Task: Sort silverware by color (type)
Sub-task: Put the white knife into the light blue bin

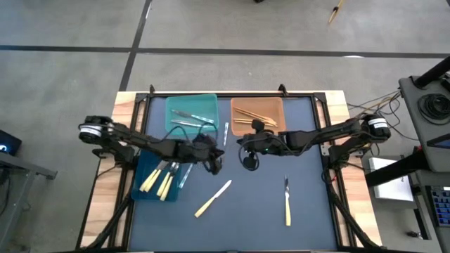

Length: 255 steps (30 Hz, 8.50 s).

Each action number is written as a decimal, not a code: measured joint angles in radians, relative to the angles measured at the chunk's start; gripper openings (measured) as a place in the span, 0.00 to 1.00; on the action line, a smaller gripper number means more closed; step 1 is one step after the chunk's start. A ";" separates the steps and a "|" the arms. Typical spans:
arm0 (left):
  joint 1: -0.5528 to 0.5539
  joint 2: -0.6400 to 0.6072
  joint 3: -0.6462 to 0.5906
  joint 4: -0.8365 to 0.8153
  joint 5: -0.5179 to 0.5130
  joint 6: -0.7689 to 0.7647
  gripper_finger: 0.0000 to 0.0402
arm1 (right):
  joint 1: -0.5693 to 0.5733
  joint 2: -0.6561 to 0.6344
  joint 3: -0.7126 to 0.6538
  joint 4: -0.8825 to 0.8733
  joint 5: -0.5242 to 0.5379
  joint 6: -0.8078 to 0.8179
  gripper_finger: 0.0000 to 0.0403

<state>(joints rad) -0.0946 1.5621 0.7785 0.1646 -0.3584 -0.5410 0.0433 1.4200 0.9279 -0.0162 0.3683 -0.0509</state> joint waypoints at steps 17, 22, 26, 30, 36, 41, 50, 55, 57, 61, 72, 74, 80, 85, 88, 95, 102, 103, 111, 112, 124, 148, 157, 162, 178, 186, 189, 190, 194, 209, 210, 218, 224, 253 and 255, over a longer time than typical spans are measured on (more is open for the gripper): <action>-0.008 0.250 0.152 -0.146 -0.144 -0.083 0.00 | 0.004 0.002 -0.001 -0.009 0.000 -0.009 0.02; 0.002 0.253 0.152 -0.144 -0.182 -0.087 0.00 | 0.004 0.002 -0.001 -0.007 0.000 -0.014 0.02; 0.013 0.253 0.152 -0.142 -0.185 -0.106 0.00 | 0.004 0.002 -0.001 -0.002 0.001 -0.024 0.02; 0.019 0.253 0.151 -0.138 -0.235 -0.118 0.00 | 0.004 0.002 -0.001 -0.002 0.001 -0.027 0.02; 0.010 0.253 0.116 -0.034 -0.269 0.069 0.07 | 0.004 -0.002 -0.001 -0.035 0.002 -0.054 0.02; -0.004 0.253 -0.007 0.286 -0.261 0.208 0.20 | 0.002 -0.038 -0.007 -0.085 0.002 -0.064 0.02; -0.003 0.253 -0.158 0.530 -0.338 0.242 0.38 | -0.018 -0.200 -0.160 0.025 0.001 -0.039 0.02; 0.001 0.286 -0.130 0.543 -0.341 0.241 0.39 | -0.024 -0.235 -0.215 0.099 0.002 -0.036 0.02; 0.001 0.321 -0.101 0.543 -0.341 0.238 0.39 | -0.024 -0.236 -0.220 0.114 0.002 -0.037 0.02; 0.001 0.398 -0.036 0.526 -0.380 0.230 0.39 | -0.024 -0.227 -0.222 0.105 0.002 -0.039 0.02; 0.016 0.462 0.026 0.452 -0.470 0.179 0.39 | -0.024 -0.229 -0.223 0.104 0.002 -0.036 0.02; 0.024 0.462 0.022 0.452 -0.471 0.167 0.39 | -0.024 -0.229 -0.224 0.104 0.002 -0.037 0.02; 0.045 0.463 0.018 0.437 -0.440 0.116 0.38 | -0.024 -0.229 -0.224 0.102 0.026 -0.036 0.02; 0.054 0.463 0.016 0.403 -0.410 0.056 0.36 | -0.024 -0.229 -0.224 0.102 0.027 -0.036 0.02; 0.054 0.463 0.011 0.379 -0.395 0.017 0.35 | -0.024 -0.229 -0.224 0.101 0.027 -0.036 0.02; 0.056 0.462 0.011 0.361 -0.348 -0.020 0.33 | -0.024 -0.228 -0.224 0.099 0.027 -0.036 0.02; 0.056 0.461 0.012 0.357 -0.319 -0.008 0.29 | -0.024 -0.228 -0.224 0.099 0.027 -0.037 0.02; 0.056 0.460 0.012 0.353 -0.301 0.002 0.29 | -0.024 -0.228 -0.224 0.099 0.027 -0.038 0.02; 0.050 0.452 0.013 0.309 -0.269 -0.014 0.29 | -0.024 -0.228 -0.224 0.098 0.027 -0.038 0.02; 0.050 0.447 0.013 0.304 -0.261 -0.015 0.29 | -0.024 -0.228 -0.224 0.098 0.027 -0.038 0.02; 0.043 0.378 0.011 0.202 -0.127 0.028 0.29 | -0.024 -0.228 -0.224 0.096 0.027 -0.039 0.02; 0.016 0.324 0.009 0.142 -0.030 0.148 0.29 | -0.024 -0.227 -0.225 0.095 0.026 -0.039 0.02; 0.017 0.322 0.009 0.143 -0.047 0.135 0.29 | -0.024 -0.227 -0.225 0.096 0.026 -0.039 0.02; 0.017 0.320 0.009 0.140 -0.066 0.129 0.30 | -0.032 -0.228 -0.225 0.132 0.026 -0.065 0.02; 0.017 0.298 0.011 0.145 -0.081 0.130 0.53 | -0.124 -0.235 -0.083 -0.059 -0.088 0.038 0.02; 0.017 0.262 0.011 0.149 -0.157 0.149 0.53 | -0.158 -0.236 -0.072 -0.107 -0.079 0.038 0.02; 0.017 0.264 0.011 0.194 -0.182 0.178 0.53 | -0.159 -0.235 -0.087 -0.113 -0.085 0.046 0.02; 0.019 0.267 0.012 0.222 -0.183 0.191 0.53 | -0.159 -0.235 -0.090 -0.111 -0.084 0.048 0.02; 0.022 0.306 0.012 0.273 -0.191 0.196 0.53 | -0.160 -0.235 -0.099 -0.106 -0.082 0.059 0.02; 0.023 0.419 0.012 0.325 -0.253 0.129 0.51 | -0.160 -0.235 -0.115 -0.106 -0.082 0.059 0.02; 0.023 0.425 0.012 0.329 -0.253 0.123 0.50 | -0.160 -0.235 -0.115 -0.106 -0.082 0.059 0.02; 0.022 0.435 0.015 0.332 -0.236 0.066 0.33 | -0.160 -0.235 -0.118 -0.106 -0.081 0.059 0.02; 0.023 0.435 0.015 0.315 -0.235 0.012 0.16 | -0.160 -0.235 -0.120 -0.106 -0.081 0.059 0.02; 0.014 -0.021 0.009 -0.064 -0.119 0.061 0.01 | -0.159 -0.304 -0.121 -0.289 -0.082 0.068 0.02; 0.028 -0.100 0.010 -0.149 -0.090 0.136 0.01 | -0.159 -0.322 -0.121 -0.289 -0.082 0.066 0.02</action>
<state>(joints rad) -0.0669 1.4623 0.7887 0.0152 -0.4480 -0.4055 -0.1162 1.0979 0.8070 -0.3049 0.2863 0.0153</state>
